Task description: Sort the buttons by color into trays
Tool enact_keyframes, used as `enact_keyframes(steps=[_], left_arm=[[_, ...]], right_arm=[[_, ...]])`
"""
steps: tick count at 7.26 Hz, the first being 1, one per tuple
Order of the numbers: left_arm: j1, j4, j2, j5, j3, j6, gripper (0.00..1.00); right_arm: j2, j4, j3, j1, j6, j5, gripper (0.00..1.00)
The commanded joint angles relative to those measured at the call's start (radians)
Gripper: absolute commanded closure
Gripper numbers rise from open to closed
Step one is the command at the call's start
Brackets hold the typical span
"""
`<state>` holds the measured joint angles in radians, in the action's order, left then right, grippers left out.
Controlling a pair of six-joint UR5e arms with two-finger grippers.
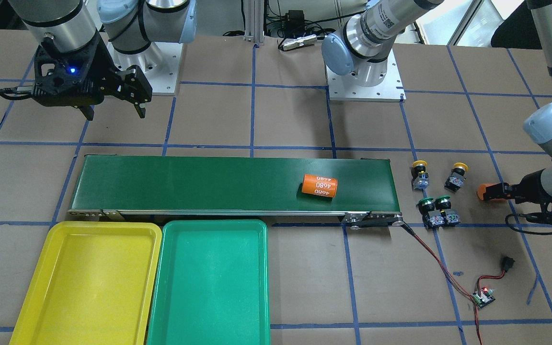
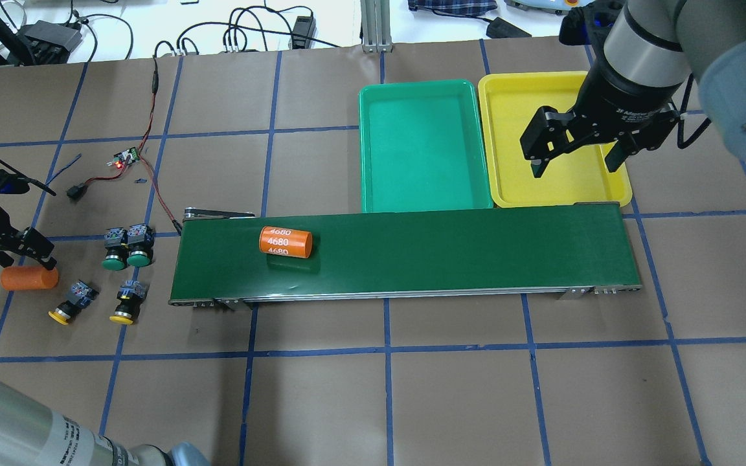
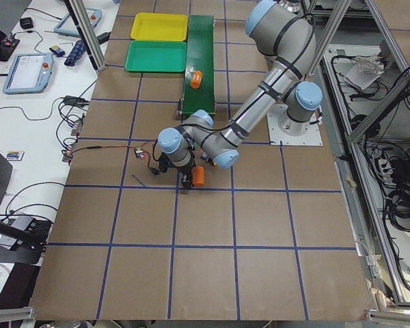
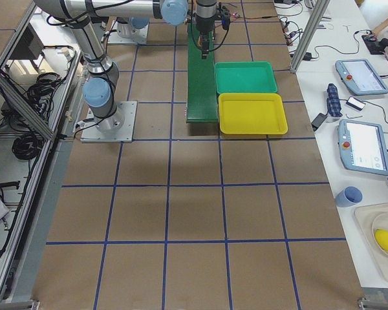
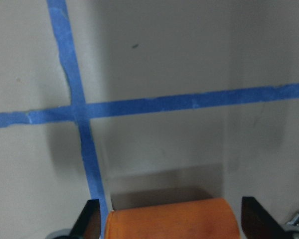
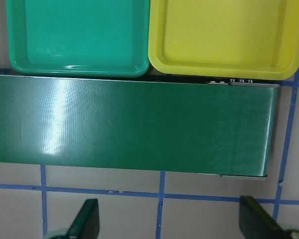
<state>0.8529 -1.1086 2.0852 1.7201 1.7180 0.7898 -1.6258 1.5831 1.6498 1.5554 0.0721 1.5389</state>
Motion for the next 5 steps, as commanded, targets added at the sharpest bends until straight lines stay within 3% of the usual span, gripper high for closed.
enact_keyframes(steps=[1, 2, 3, 4, 5], left_arm=[[-0.002, -0.040, 0.013, 0.007, 0.000, -0.001, 0.00], [-0.009, -0.053, 0.015, 0.007, -0.001, -0.001, 0.00], [-0.014, -0.056, 0.015, 0.007, -0.003, -0.001, 0.31], [-0.014, -0.106, 0.012, 0.007, -0.026, -0.001, 0.99], [-0.003, -0.146, -0.016, 0.004, -0.029, -0.003, 1.00]], right_arm=[[0.000, 0.000, 0.004, 0.000, 0.000, 0.004, 0.00], [0.000, 0.000, 0.004, 0.000, 0.000, 0.004, 0.00], [0.000, -0.002, 0.004, 0.000, 0.000, 0.004, 0.00], [0.000, -0.002, 0.004, 0.000, 0.000, 0.004, 0.00], [0.000, -0.002, 0.004, 0.000, 0.000, 0.004, 0.00]])
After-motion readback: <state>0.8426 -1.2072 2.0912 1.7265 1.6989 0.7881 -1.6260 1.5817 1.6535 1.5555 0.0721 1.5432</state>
